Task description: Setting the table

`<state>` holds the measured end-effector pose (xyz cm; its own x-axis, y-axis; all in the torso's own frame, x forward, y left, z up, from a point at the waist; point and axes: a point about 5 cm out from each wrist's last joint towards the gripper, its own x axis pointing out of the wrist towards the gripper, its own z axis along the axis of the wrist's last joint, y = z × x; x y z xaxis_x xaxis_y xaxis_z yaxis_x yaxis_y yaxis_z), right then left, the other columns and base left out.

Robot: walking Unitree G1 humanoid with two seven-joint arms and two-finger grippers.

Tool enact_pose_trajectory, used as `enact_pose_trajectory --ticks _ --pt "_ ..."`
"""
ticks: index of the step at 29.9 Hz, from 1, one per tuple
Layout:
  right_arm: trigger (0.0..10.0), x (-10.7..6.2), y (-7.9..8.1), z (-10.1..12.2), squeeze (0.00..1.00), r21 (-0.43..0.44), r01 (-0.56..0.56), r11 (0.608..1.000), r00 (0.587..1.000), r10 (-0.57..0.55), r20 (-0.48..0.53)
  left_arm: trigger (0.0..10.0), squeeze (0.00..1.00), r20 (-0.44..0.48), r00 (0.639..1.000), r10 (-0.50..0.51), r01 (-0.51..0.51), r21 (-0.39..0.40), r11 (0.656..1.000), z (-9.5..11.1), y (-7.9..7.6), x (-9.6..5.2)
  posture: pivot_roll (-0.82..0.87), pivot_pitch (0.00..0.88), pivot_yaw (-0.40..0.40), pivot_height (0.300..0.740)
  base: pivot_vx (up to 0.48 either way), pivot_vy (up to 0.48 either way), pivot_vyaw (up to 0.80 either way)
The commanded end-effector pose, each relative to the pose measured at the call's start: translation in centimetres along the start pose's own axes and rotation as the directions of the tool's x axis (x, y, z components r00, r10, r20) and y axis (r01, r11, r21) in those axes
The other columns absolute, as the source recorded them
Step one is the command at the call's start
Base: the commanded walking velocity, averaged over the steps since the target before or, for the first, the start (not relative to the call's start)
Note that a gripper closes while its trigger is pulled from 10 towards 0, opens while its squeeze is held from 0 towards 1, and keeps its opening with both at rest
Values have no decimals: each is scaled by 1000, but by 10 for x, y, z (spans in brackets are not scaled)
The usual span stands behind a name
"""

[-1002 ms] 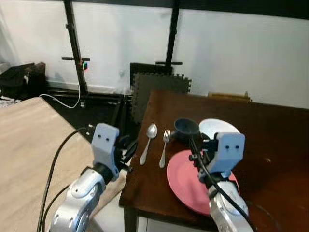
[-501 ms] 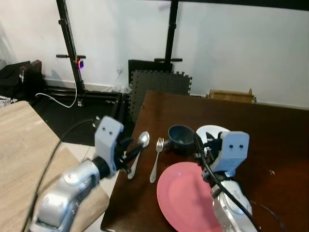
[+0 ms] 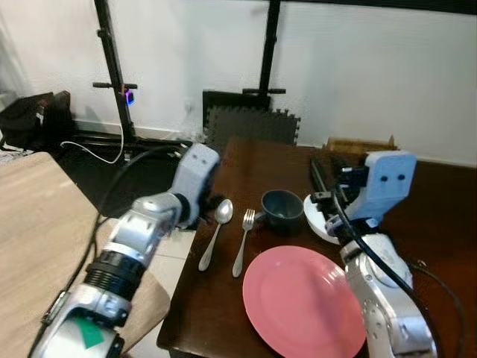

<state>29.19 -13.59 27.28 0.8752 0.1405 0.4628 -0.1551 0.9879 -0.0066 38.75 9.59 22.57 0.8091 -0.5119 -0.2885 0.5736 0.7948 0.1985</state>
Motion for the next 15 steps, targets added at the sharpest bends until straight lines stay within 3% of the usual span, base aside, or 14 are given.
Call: enact_pose_trajectory --ticks 1,2,7,11,12,13,15 --pt "10000 1 5 -1 0 4 -23 1000 1000 23 -15 10000 792 -16 999 34 -34 13 999 0 6 1 62 102 57 740 0 0 0" --pt "10000 1 7 -2 0 12 -34 999 999 34 -20 10000 1000 -22 999 45 -45 9 999 0 7 2 58 107 61 740 0 0 0" --pt "10000 1 21 -7 0 55 -144 988 987 147 -58 10000 1000 -45 996 82 -82 -18 996 -4 10 9 53 121 65 740 0 0 0" --pt "10000 -3 21 -8 0 59 -194 979 977 199 -83 10000 1000 -53 996 72 -74 -22 997 -6 8 12 61 129 56 740 0 0 0" --pt "10000 -8 17 -11 0 76 -222 972 966 230 -115 10000 1000 -81 996 46 -49 -36 998 -13 1 17 68 136 49 740 0 0 0" --pt "10000 -10 15 -12 0 82 -235 969 961 244 -129 10000 631 -95 995 39 -43 -38 998 -17 -2 19 69 137 49 740 0 0 0" --pt "10000 -12 14 -13 0 85 -243 966 958 253 -137 10000 631 -103 994 36 -40 -38 998 -19 -4 20 69 137 49 740 0 0 0"
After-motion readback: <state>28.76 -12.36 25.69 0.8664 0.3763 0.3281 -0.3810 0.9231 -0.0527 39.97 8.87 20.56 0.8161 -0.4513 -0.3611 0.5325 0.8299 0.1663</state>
